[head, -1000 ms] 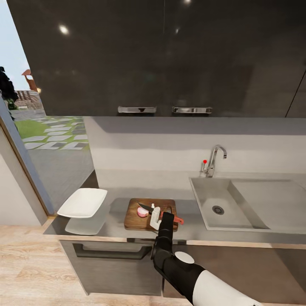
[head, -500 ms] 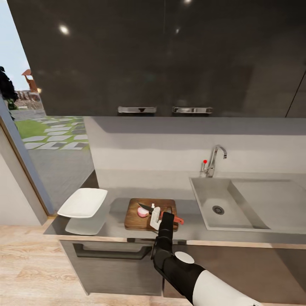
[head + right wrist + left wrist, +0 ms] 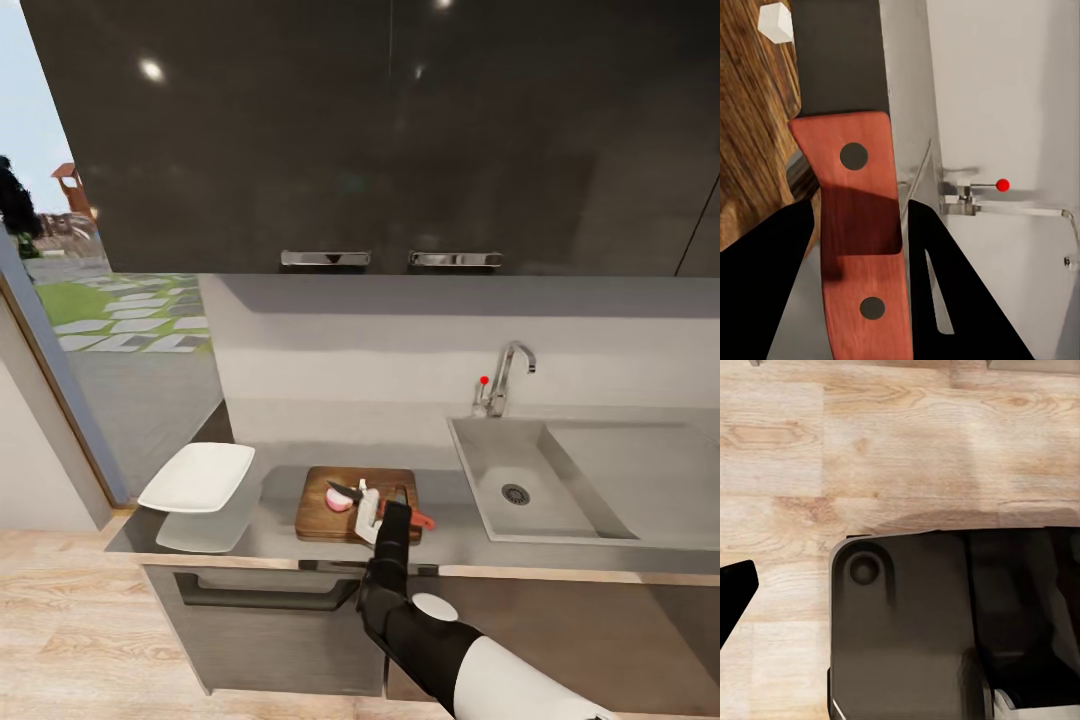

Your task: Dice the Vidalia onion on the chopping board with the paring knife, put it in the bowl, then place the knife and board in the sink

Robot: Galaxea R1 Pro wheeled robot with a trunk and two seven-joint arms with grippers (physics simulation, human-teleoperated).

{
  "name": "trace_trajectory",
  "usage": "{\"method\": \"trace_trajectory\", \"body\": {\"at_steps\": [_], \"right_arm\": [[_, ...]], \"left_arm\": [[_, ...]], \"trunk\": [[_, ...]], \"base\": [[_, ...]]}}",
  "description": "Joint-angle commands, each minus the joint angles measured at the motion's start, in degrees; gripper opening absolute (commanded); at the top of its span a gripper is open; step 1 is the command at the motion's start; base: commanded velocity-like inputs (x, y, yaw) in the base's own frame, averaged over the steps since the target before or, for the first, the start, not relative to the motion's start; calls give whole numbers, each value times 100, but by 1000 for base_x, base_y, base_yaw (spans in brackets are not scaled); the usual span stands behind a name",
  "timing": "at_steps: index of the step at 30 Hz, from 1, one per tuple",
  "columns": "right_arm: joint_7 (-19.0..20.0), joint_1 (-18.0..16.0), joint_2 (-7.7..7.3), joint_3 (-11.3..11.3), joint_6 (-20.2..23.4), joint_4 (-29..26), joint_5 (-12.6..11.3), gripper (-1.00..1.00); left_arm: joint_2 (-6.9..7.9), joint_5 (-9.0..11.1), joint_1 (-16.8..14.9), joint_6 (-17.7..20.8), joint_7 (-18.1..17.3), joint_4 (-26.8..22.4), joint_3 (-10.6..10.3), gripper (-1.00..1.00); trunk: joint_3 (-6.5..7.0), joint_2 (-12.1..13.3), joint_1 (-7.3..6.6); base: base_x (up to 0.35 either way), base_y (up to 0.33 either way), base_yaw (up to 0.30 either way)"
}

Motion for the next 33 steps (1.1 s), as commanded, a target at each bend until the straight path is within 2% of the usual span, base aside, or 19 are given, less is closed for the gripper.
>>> {"method": "trace_trajectory", "body": {"at_steps": [1,13,30,31,33], "right_arm": [[-21,-9,0,26,34,45,-4,-100],[-20,-9,0,26,27,156,-4,-100],[-20,-9,0,26,27,169,-4,-100],[-20,-9,0,35,20,398,-4,-100],[-20,-9,0,44,18,415,-4,-100]], "left_arm": [[6,35,1,-6,-3,-2,-33,100],[6,35,1,-6,-3,24,-33,100],[6,35,1,-6,-3,24,-33,100],[6,35,1,-6,-3,24,-33,100],[6,35,1,-6,-3,24,-33,100]], "trunk": [[-12,-13,4],[-12,-13,4],[-12,-13,4],[-12,-13,4],[-12,-13,4]], "base": [[0,0,0],[70,21,0],[4,2,0],[0,0,0],[0,0,0]]}}
